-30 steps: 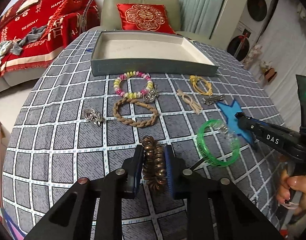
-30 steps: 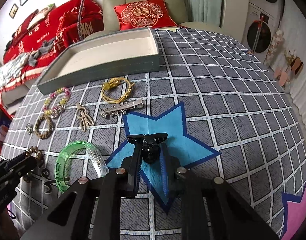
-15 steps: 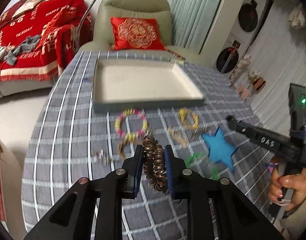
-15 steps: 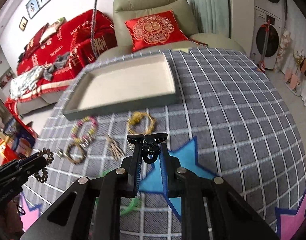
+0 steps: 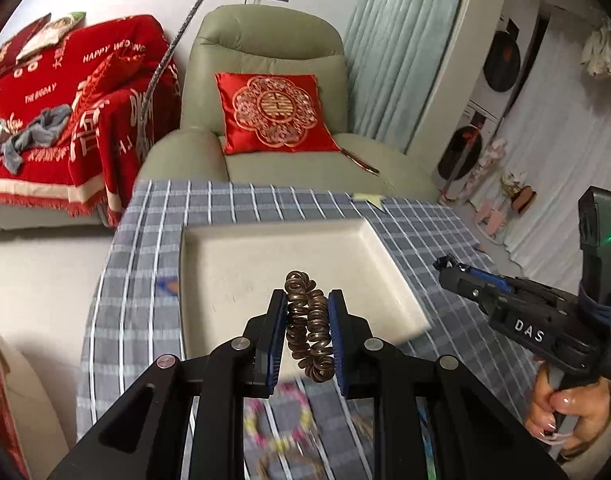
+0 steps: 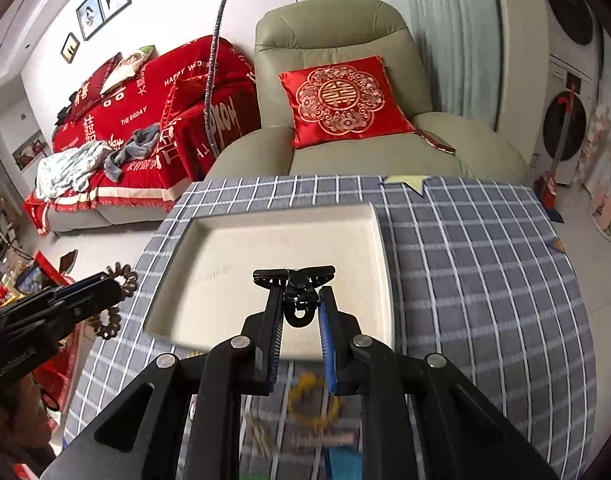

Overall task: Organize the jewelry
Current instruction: 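Carry the bead bracelet into the tray and open the left gripper while the right gripper drops the clip there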

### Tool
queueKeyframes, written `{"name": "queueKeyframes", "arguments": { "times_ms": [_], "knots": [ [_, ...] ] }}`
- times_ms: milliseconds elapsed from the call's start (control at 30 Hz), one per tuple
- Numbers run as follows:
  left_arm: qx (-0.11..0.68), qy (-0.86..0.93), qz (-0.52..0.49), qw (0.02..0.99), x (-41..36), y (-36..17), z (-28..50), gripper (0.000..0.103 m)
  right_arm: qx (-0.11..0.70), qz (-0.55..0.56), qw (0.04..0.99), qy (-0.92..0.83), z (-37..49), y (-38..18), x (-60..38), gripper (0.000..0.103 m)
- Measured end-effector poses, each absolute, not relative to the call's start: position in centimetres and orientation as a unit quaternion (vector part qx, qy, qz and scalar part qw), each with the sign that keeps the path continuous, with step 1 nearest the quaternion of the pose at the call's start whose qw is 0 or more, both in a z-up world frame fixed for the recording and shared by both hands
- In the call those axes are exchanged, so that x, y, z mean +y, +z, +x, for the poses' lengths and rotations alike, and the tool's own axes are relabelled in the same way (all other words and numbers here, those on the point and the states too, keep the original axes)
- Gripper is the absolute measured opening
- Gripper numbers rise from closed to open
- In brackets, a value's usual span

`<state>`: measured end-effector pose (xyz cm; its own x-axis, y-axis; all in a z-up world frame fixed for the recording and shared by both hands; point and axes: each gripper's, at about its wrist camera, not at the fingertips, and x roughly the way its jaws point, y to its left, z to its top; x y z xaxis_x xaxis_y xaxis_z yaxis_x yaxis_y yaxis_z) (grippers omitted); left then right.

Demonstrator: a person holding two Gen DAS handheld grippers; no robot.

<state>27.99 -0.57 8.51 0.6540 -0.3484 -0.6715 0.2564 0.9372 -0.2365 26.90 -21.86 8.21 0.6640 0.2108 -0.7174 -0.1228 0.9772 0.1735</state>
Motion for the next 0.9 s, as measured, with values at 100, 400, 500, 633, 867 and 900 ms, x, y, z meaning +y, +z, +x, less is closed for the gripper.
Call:
{"name": "queueKeyframes", "arguments": {
  "times_ms": [100, 400, 500, 633, 867, 900],
  "knots": [
    [0.387, -0.157, -0.051, 0.907, -1.0, 7.1, 31.7, 0.036, 0.408, 0.045, 0.908, 0.087, 30.3, 7.4, -21.4, 0.019],
    [0.429, -0.124, -0.042, 0.894, -1.4, 0.1, 39.6, 0.036, 0.454, 0.043, 0.887, 0.071, 39.0, 0.9, -20.0, 0.019],
    [0.440, -0.115, -0.028, 0.890, -1.7, -1.8, 40.6, 0.036, 0.466, 0.045, 0.881, 0.066, 40.6, -1.2, -19.6, 0.019],
    [0.451, -0.110, -0.014, 0.886, -2.0, -3.1, 41.1, 0.036, 0.478, 0.048, 0.875, 0.058, 41.7, -3.5, -19.5, 0.019],
    [0.473, -0.086, 0.015, 0.877, -3.0, -3.6, 41.6, 0.061, 0.485, 0.032, 0.872, 0.052, 41.7, -4.6, -19.2, 0.019],
    [0.476, -0.084, 0.019, 0.875, -3.1, -3.7, 41.7, 0.061, 0.486, 0.028, 0.872, 0.052, 41.7, -4.6, -19.1, 0.020]
  ]
}}
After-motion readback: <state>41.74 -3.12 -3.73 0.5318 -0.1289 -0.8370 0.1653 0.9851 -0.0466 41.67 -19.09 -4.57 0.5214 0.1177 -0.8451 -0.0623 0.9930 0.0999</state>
